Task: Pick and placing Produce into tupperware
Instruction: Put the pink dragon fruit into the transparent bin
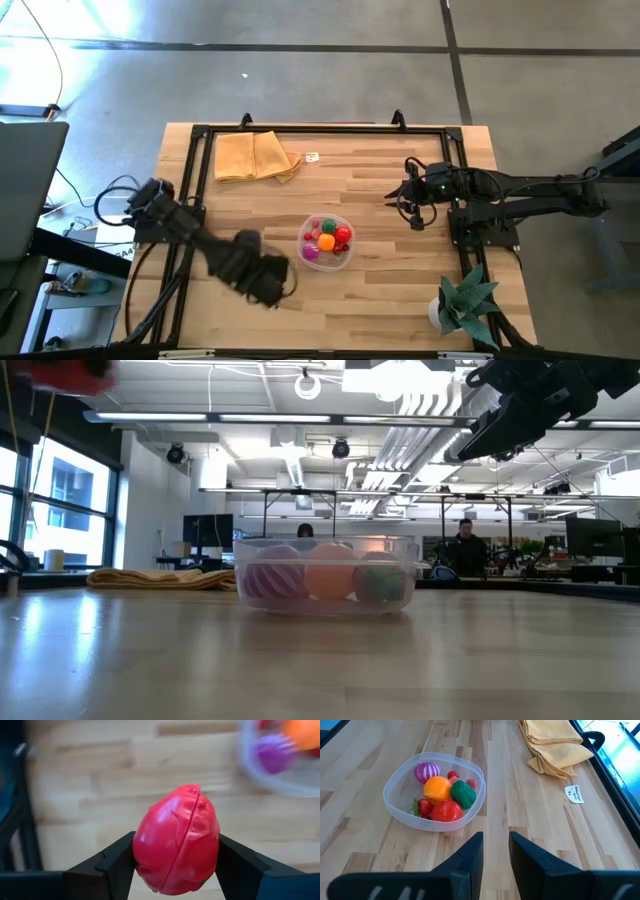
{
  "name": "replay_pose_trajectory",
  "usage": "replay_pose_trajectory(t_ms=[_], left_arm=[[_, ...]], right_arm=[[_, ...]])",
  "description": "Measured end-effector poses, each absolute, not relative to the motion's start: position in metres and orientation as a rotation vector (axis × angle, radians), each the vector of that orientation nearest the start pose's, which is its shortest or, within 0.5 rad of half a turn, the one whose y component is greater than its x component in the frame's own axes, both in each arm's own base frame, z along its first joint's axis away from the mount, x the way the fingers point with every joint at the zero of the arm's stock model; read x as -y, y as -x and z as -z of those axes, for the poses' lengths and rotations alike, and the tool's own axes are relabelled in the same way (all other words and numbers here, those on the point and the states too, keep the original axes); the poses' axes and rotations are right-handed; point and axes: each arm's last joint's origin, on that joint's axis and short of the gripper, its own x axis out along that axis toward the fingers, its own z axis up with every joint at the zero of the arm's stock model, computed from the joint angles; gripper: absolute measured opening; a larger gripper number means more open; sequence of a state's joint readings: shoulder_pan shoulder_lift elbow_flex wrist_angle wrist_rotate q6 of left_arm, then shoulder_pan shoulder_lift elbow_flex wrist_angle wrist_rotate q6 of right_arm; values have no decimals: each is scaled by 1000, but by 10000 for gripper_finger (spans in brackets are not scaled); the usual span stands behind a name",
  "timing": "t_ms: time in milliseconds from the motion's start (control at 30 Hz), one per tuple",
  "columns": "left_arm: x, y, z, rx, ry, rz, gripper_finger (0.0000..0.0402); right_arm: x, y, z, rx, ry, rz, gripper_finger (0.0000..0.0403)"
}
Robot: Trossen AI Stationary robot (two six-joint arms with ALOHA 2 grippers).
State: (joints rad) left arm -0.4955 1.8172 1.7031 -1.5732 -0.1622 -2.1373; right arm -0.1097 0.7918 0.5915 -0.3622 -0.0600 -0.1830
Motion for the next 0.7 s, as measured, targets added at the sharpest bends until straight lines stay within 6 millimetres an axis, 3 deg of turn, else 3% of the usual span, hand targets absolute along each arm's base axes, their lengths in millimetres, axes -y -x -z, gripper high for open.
replay_pose_trajectory(t_ms=[167,367,533,700], left_arm=[[105,-310,-307,-1057,994,-1249,224],[49,-336,-306,-1061,917,-1117,224],[13,-361,-283,-1098,857,-1086,224],[-10,-382,-261,-1127,841,-1014,225]], right_arm=[[17,-167,-250,-563,131,-3,83],[17,-167,-250,-563,131,-3,83],[17,-167,-250,-563,131,-3,83],[17,-167,-250,-564,131,-4,83]])
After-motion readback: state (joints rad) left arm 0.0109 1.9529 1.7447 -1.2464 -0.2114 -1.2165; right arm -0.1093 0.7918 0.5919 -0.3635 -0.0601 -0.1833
